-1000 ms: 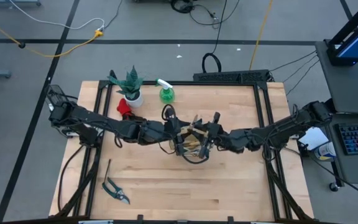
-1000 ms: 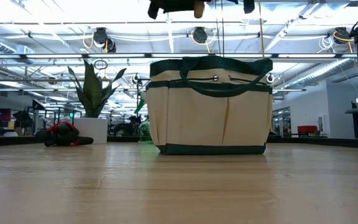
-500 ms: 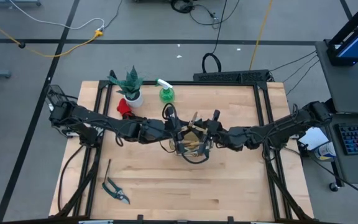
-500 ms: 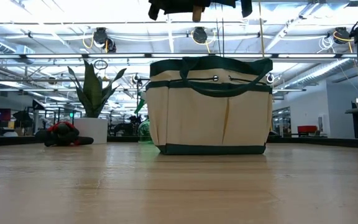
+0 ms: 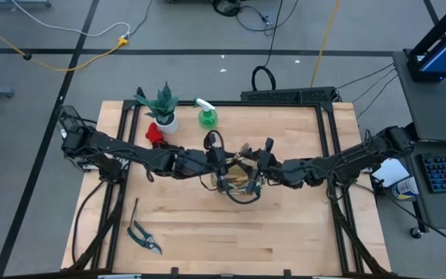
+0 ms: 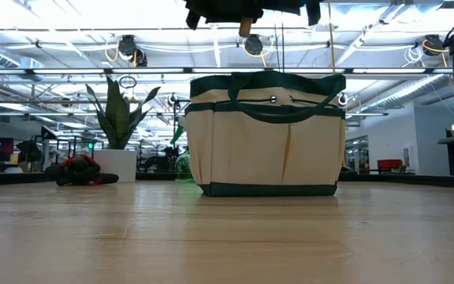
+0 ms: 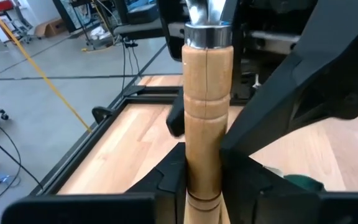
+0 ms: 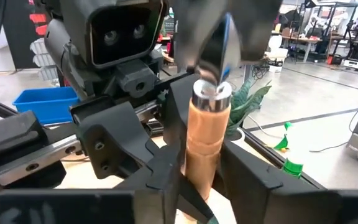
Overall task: Pick & Place Garden tools in Gardening bag
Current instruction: Put the light brown trowel into the gardening bag
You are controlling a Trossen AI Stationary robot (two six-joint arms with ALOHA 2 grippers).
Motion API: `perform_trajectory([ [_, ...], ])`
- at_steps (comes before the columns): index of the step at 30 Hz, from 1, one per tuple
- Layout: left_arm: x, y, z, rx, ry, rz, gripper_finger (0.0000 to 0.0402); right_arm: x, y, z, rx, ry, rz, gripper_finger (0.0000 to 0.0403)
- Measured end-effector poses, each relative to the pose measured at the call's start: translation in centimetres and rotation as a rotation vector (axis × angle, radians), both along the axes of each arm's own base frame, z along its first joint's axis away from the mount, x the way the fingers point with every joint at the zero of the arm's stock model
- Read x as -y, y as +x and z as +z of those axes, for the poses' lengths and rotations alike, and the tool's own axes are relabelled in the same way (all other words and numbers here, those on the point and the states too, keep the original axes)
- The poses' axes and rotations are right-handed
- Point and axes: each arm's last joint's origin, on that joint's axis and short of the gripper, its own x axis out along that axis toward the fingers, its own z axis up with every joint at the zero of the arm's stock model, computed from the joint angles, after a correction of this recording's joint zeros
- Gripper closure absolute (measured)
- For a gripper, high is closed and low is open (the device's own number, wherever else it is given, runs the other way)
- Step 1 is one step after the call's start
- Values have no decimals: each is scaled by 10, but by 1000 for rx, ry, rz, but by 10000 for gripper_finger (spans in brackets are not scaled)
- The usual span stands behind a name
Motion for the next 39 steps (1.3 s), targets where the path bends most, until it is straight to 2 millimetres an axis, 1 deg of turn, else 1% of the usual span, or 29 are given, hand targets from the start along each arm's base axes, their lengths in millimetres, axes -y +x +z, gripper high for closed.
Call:
perform_trajectory([
  [8,0,-2,-5,-58,1,3,331,0,0,-4,-34,7,-4,231],
  [11,0,-3,-9,-91,5,3,327,0,-1,-7,-45,46,-11,215],
  [15,-1,-4,-11,-116,-3,7,329,1,-2,-15,-102,86,-21,203],
  [19,0,-5,-14,-145,-39,-25,330,1,-4,-20,-138,129,-34,198],
  [26,0,-7,-22,-227,-150,-162,329,1,-7,-28,-180,207,-54,201],
  [30,-8,-8,-25,-271,-221,-199,329,-1,-8,-32,-203,230,-61,203],
  [35,-21,-9,-29,-315,-261,-191,328,-10,-12,-33,-226,220,-29,202],
  [39,-29,-10,-31,-336,-328,-227,329,-18,-14,-34,-231,219,-3,205],
])
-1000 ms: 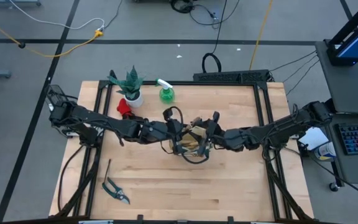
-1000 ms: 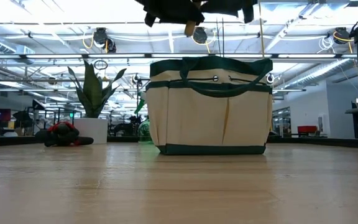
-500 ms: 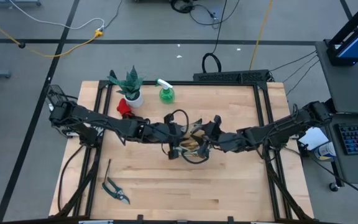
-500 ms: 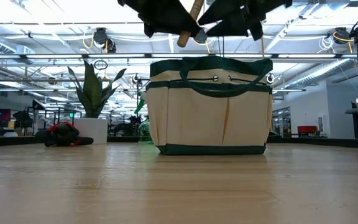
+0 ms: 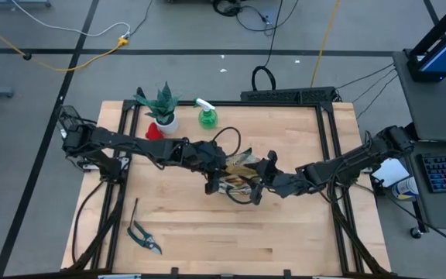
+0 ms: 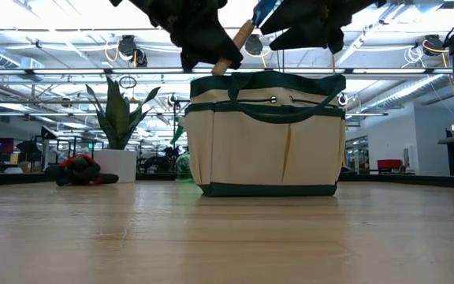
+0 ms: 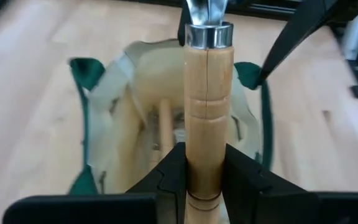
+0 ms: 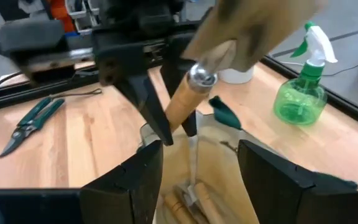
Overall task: Pick & Place Garden tools in Gardening bag
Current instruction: Put the light brown trowel into the gardening bag
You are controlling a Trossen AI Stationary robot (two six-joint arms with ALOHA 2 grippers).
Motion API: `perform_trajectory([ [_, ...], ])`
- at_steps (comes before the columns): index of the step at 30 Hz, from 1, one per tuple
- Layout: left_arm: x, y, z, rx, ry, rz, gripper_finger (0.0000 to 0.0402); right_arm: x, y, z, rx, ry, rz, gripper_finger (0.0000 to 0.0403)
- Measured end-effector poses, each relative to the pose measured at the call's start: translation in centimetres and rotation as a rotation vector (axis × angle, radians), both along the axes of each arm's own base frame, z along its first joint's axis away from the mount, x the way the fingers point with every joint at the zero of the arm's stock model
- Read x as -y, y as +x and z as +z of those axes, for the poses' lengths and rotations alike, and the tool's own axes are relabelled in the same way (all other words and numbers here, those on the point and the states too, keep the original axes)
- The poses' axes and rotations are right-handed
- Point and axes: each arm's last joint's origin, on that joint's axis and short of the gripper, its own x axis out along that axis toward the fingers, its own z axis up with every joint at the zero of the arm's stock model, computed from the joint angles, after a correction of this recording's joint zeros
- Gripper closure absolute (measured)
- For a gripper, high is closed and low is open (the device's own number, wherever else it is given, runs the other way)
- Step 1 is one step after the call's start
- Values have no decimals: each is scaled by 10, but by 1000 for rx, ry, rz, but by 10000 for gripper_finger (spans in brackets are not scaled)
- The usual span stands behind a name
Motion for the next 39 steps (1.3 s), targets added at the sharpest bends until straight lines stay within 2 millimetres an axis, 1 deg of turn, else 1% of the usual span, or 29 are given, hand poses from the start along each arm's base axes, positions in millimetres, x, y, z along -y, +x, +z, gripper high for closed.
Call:
perform_trajectory([
  [4,-3,0,0,-6,-91,-72,327,-6,-3,-3,-19,17,14,206],
  [7,-6,0,0,-9,-126,-107,329,-9,-5,-5,-41,21,20,206],
  [12,-16,0,0,-9,-99,-100,328,-11,-6,-5,-38,22,27,206],
  [18,-27,2,3,44,-48,-115,327,-10,-5,-4,-28,26,25,206],
  [24,-33,9,-8,26,-73,-145,327,-11,-5,-3,-15,31,25,206],
  [31,-34,5,-26,-109,-70,-162,326,-10,-5,-3,-23,31,24,206],
  [39,-34,7,-41,-193,-79,-160,326,-10,-5,-4,-27,24,26,206],
])
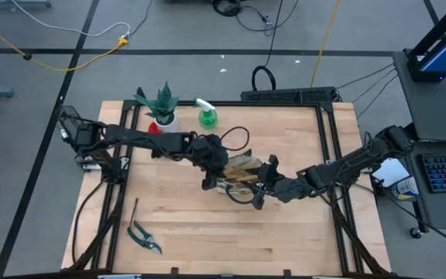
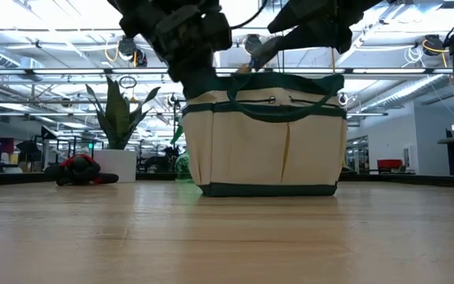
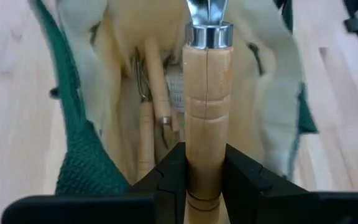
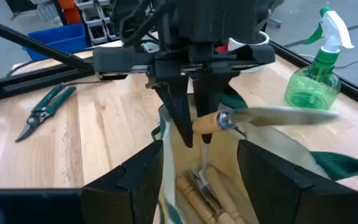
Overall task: Pick & Place Garden tools in Gardening bag
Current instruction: Put the light brown trowel into the gardening bag
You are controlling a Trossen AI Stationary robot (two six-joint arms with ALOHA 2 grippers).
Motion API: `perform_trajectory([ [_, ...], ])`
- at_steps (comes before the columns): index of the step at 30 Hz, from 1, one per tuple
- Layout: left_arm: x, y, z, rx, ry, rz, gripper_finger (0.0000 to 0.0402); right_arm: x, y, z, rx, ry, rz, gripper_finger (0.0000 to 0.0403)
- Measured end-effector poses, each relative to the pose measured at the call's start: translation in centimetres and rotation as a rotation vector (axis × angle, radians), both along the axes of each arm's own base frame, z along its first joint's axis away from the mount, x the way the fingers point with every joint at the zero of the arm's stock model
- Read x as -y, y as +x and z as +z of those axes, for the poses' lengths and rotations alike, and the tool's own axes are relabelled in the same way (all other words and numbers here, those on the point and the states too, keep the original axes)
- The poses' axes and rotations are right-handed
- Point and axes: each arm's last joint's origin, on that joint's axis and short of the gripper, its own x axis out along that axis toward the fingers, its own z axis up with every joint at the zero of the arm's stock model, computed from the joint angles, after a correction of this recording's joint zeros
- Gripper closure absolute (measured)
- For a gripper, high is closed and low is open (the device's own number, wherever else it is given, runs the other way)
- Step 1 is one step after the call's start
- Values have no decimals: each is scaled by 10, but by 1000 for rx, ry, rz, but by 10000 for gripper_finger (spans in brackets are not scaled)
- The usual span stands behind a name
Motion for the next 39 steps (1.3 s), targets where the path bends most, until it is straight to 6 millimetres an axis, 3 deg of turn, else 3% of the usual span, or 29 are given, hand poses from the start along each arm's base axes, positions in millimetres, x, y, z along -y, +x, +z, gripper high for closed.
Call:
perform_trajectory([
  [12,1,-5,-16,-133,-22,-15,325,0,0,-1,-8,-6,1,206],
  [19,6,-6,-15,-121,-79,-134,325,2,0,-1,-13,-15,-3,206],
  [32,7,-8,-21,-169,-91,-121,325,22,6,-1,-23,-26,-70,206],
  [39,7,-7,-21,-165,-78,-100,325,30,4,-8,-110,-68,-86,206],
])
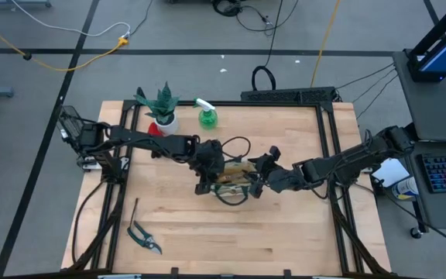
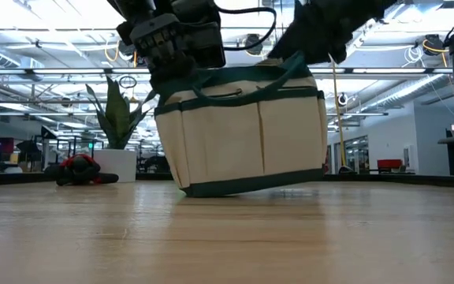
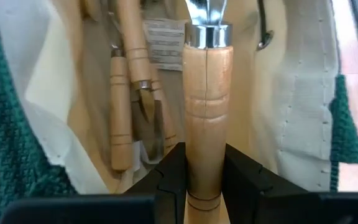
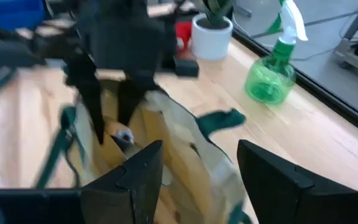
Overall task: Pick & Place Garden tools in Gardening bag
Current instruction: Put the light brown trowel into the gardening bag
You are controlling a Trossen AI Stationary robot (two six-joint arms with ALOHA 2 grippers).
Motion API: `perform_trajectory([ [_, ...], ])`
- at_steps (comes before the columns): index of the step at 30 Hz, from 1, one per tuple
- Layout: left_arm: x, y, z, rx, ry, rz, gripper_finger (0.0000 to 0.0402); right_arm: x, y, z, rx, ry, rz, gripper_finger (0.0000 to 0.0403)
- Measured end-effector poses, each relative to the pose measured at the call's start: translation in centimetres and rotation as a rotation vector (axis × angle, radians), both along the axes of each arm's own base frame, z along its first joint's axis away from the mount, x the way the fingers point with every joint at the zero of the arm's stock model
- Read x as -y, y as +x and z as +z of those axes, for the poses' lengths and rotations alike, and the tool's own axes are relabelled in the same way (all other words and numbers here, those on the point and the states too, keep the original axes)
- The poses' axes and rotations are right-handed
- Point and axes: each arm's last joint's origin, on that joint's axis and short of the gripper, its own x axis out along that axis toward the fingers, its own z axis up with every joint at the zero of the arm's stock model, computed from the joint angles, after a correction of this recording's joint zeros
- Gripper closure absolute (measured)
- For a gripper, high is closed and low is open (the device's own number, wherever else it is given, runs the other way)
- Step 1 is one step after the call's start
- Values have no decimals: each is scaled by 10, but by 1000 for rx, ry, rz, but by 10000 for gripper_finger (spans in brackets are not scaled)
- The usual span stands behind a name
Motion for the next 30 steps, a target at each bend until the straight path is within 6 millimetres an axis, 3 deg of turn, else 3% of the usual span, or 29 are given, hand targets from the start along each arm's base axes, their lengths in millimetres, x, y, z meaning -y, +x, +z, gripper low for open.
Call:
perform_trajectory([
  [5,-4,0,-1,-8,6,43,325,5,-3,-6,-104,-57,36,206],
  [12,-8,1,0,4,2,52,325,9,-1,-5,-111,-70,59,206],
  [20,-8,2,1,70,62,-82,324,7,1,-7,-157,-48,235,206],
  [30,-9,6,3,131,98,-94,280,6,1,-7,-183,-77,298,206],
])
